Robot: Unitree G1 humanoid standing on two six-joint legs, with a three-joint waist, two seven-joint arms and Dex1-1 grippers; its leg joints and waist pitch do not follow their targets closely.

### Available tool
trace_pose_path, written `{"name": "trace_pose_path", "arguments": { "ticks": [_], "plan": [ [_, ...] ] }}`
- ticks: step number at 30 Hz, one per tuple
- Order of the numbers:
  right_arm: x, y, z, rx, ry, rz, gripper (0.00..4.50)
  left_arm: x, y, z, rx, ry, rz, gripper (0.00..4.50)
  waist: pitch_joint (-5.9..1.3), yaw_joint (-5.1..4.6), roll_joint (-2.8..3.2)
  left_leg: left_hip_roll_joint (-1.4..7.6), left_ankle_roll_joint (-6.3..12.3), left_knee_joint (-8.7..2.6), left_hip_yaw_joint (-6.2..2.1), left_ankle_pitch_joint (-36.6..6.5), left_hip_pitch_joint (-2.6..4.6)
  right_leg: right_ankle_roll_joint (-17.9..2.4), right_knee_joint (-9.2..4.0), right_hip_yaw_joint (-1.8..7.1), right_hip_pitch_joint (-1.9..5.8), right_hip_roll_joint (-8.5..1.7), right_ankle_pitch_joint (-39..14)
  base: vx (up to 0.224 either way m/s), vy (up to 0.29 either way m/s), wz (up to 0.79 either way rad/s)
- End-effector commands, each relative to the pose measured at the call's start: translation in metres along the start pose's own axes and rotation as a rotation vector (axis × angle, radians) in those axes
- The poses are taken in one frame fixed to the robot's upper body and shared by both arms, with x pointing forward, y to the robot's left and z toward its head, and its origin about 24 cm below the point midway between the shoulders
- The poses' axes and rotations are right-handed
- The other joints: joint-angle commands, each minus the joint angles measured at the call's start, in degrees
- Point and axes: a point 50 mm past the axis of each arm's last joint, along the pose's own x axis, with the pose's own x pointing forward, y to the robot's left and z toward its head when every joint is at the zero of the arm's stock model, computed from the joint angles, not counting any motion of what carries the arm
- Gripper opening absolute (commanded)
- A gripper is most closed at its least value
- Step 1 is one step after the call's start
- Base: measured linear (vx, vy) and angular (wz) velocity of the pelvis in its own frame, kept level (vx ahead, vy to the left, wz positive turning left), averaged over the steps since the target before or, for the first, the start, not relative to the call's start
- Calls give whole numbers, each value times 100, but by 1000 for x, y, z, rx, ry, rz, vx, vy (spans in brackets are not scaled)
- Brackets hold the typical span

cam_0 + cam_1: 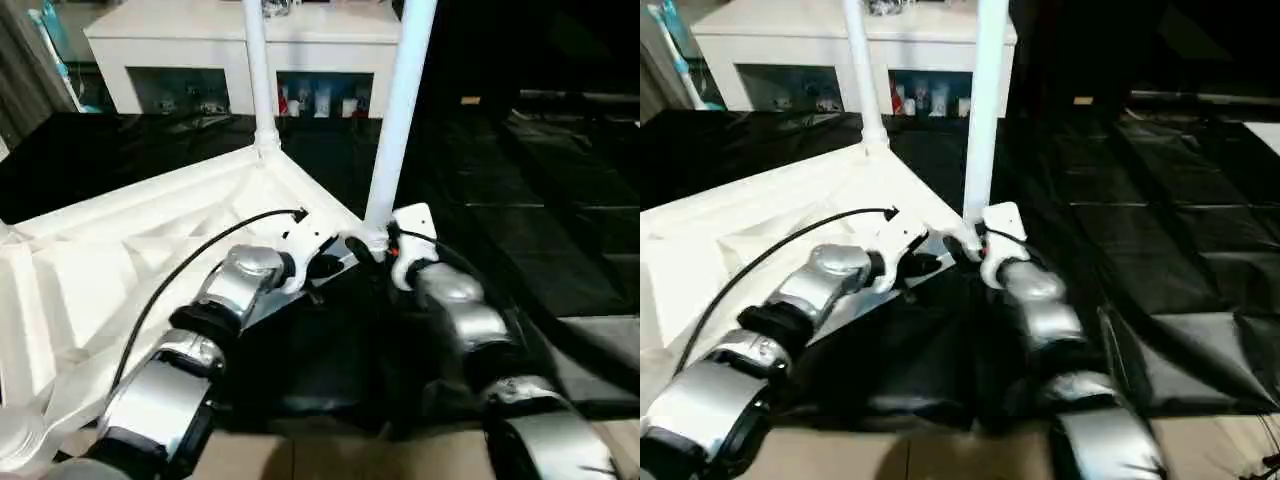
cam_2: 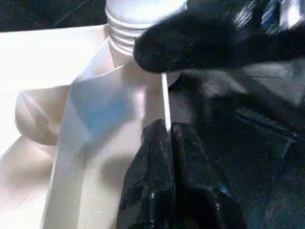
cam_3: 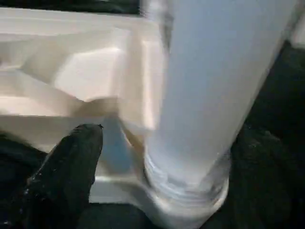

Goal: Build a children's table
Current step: Rotate leg to tighten

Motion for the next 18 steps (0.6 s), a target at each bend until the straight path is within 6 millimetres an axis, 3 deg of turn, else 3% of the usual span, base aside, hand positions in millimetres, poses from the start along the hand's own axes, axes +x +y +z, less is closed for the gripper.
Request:
{"name": "trace_pose_path", "arguments": {
  "ticks": [1, 3, 7, 9, 12, 13, 18],
  "plan": [
    [-5, 8, 4, -72, -23, 158, 434, -4, -14, -33, 59, 122, -126, 0, -324, 53, -34, 89, 635, -364, -11, -899, -55, -1493, -364, 214, 339, -278, -450, 0, 0, 0],
    [-15, 5, 3, -93, -26, 237, 434, -10, -19, -33, 129, 103, -234, 0, -325, 65, -56, 100, 705, -367, -5, -968, -59, -1528, -358, 218, 354, -290, -500, 0, 0, 0],
    [-28, 4, 4, -94, -30, 337, 434, -21, -26, -32, 166, 73, -357, 0, -300, 128, -15, 166, 523, -421, -9, -1229, -22, -1493, -381, 220, 325, -291, -999, 0, 0, 0],
    [-34, 4, 4, -99, -30, 384, 434, -26, -28, -33, 181, 75, -389, 0, -312, 160, 9, 180, 470, -409, 15, -1218, 30, -1551, -363, 232, 277, -271, -819, 0, 0, 0],
    [-40, 6, 2, -94, -22, 457, 434, -33, -29, -35, 190, 69, -424, 0, -301, 207, 7, 180, 442, -435, 14, -1252, -10, -1526, -344, 225, 308, -266, -740, 0, 0, 0],
    [-45, 10, 0, -110, -8, 514, 434, -38, -30, -37, 192, 70, -454, 0, -310, 226, 4, 178, 424, -426, 25, -1265, 17, -1513, -351, 228, 294, -269, -769, 0, 0, 0],
    [-51, 15, -5, -120, 20, 585, 434, -46, -31, -40, 197, 76, -471, 0, -312, 241, -6, 165, 423, -418, 24, -1065, -6, -1469, -338, 233, 306, -281, -699, 0, 0, 0]
  ]
}}
